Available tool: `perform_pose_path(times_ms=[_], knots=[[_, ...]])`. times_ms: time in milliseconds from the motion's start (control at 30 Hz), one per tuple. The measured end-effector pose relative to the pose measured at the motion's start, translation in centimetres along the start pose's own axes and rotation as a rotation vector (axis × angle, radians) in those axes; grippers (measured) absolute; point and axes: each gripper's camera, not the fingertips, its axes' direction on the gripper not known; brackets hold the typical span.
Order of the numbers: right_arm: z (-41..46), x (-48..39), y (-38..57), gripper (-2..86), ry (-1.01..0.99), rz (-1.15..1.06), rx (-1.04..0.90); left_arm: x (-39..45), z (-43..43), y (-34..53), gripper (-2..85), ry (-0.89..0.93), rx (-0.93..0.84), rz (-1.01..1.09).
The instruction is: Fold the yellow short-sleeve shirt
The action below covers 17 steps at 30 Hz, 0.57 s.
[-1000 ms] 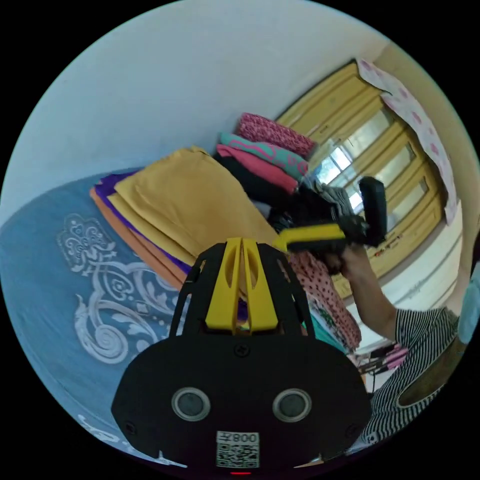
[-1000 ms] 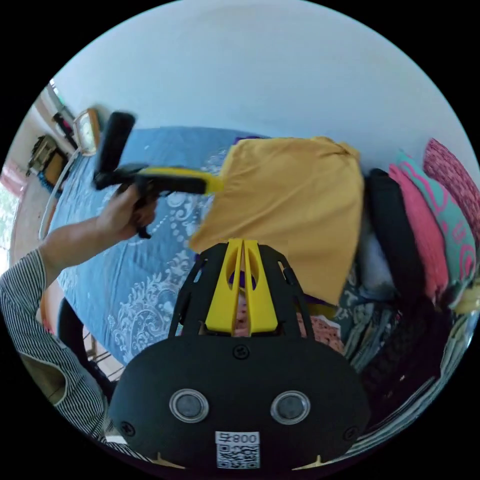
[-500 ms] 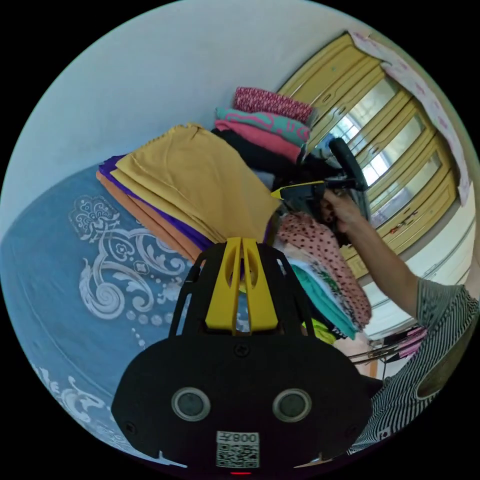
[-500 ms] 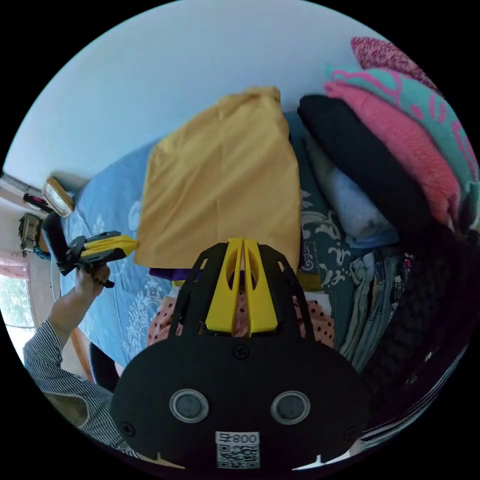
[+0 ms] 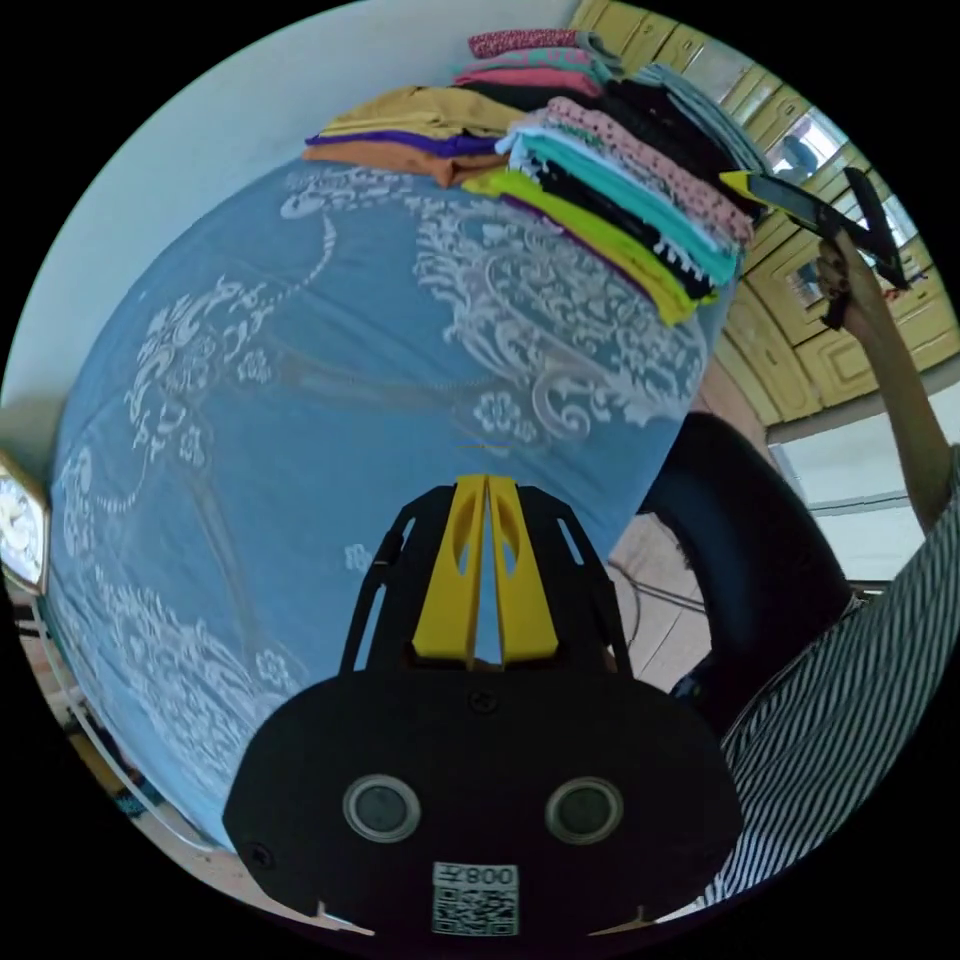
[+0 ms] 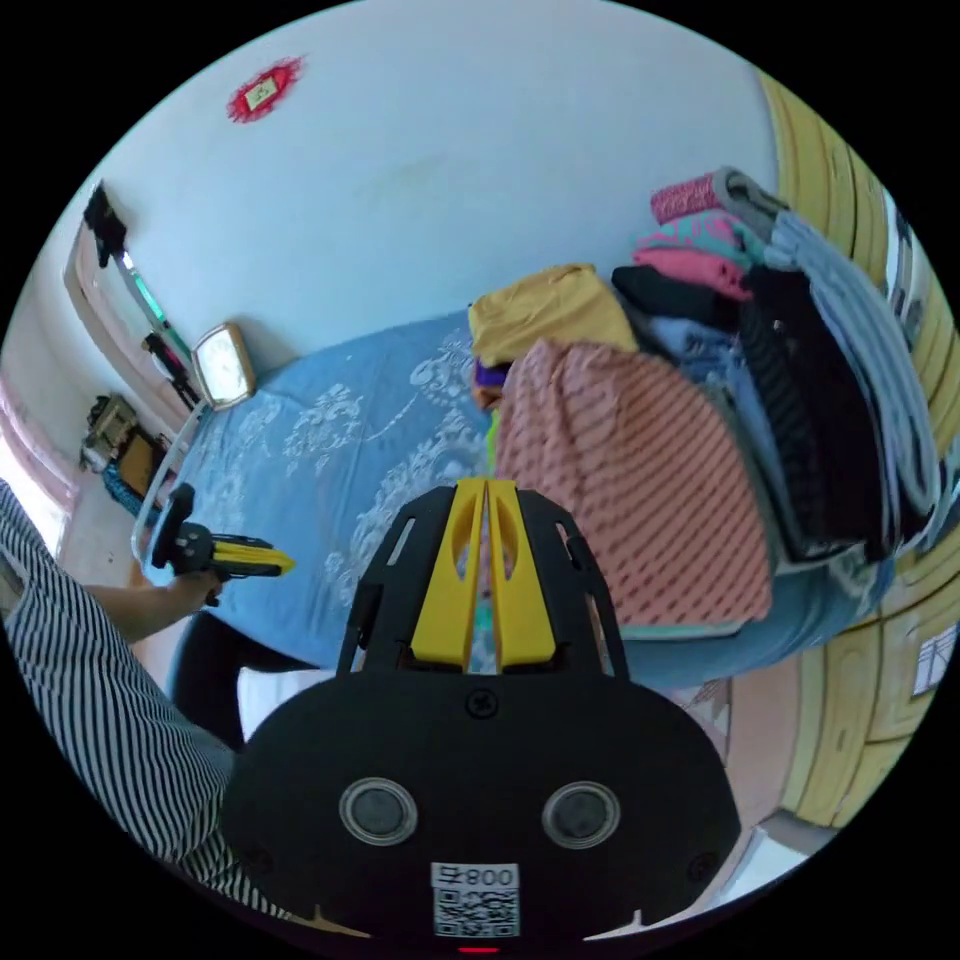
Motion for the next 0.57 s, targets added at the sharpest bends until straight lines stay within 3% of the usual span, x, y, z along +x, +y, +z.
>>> perform_pose_path(times_ms=[67, 267, 367, 500, 567], knots=[[1.2, -0.7, 1.8, 0.0, -0.003, 0.054, -0.065, 2.9, 3.0, 2.4, 0.3, -0.002, -0.077, -0.040], [10.0, -2.4, 4.0, 0.0, 0.023, -0.013, -0.423, 6.4, 6.7, 5.6, 0.3, 0.043, -0.042, -0.120], [8.1, -2.0, 3.2, -0.1, 0.102, -0.067, -0.319, 7.9, 8.9, 7.3, 0.3, 0.054, -0.033, -0.140], [5.5, 1.0, -0.8, 0.1, 0.009, -0.053, -0.394, 9.5, 11.8, 9.4, 0.3, 0.057, -0.024, -0.178], [2.0, 2.6, -3.4, 0.2, -0.046, -0.040, -0.306, 10.3, 14.0, 10.5, 0.3, 0.062, -0.034, -0.180]])
